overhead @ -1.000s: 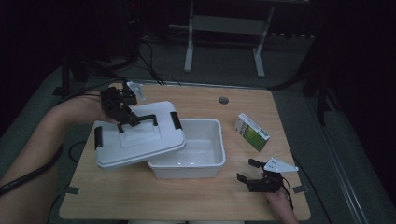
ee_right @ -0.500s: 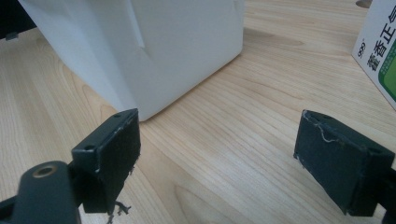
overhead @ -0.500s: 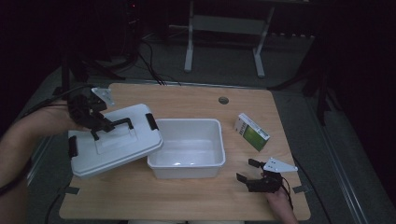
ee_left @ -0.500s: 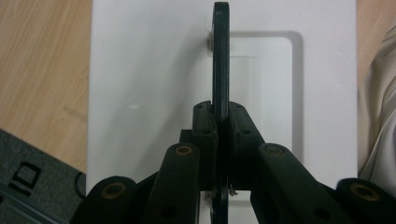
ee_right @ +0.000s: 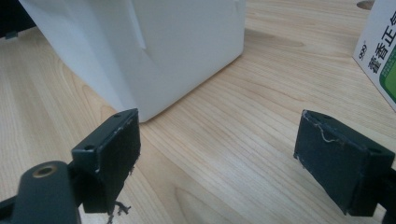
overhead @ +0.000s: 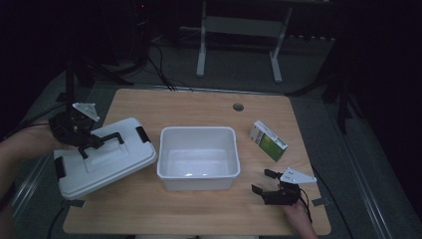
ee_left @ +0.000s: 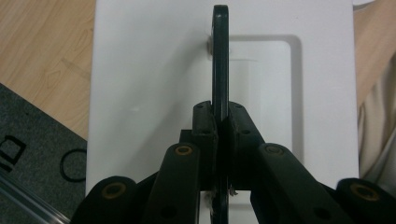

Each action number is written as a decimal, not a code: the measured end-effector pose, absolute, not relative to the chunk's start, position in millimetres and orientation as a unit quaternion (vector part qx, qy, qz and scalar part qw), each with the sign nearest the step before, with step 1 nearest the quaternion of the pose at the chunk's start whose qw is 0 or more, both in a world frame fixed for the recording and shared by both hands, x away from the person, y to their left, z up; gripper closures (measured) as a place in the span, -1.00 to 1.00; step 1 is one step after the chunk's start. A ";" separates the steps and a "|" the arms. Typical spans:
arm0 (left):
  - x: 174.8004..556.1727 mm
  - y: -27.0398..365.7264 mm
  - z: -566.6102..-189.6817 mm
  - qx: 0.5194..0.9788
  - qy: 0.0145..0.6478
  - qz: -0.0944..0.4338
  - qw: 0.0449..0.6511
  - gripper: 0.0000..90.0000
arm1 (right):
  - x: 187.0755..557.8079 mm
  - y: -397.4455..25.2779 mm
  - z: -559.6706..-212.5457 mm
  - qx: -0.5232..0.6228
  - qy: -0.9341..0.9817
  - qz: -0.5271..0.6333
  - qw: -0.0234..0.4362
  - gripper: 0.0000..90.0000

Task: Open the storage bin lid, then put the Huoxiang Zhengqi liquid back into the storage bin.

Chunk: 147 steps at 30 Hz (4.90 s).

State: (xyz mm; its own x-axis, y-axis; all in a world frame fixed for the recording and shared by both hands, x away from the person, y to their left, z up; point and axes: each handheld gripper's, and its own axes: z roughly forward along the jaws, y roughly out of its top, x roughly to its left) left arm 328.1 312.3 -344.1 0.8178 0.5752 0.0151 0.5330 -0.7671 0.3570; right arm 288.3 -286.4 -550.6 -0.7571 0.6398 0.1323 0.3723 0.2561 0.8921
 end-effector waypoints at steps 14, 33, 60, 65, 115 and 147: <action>337.9 323.5 -402.7 0.929 0.323 0.046 0.175 0.85 | 286.6 -286.7 -549.9 0.322 0.780 0.521 0.129 -0.69; 347.4 315.2 -462.7 0.920 0.335 0.014 0.202 0.85 | 284.9 -287.2 -547.5 0.314 0.778 0.528 0.133 -0.69; 350.3 312.9 -469.8 0.904 0.381 0.052 0.189 -0.31 | 277.2 -295.0 -506.3 0.319 0.758 0.549 0.150 -0.71; 349.9 310.4 -469.4 0.909 0.372 0.050 0.183 -0.42 | 284.6 -312.0 -478.2 0.319 0.758 0.546 0.161 -0.75; 354.5 313.9 -468.6 0.905 0.377 0.039 0.191 -0.41 | 433.1 -308.9 -494.7 0.387 0.856 0.307 0.156 0.43; 351.3 312.8 -462.3 0.910 0.371 0.037 0.180 -0.41 | 386.2 -307.3 -415.9 0.306 0.864 0.369 0.155 0.44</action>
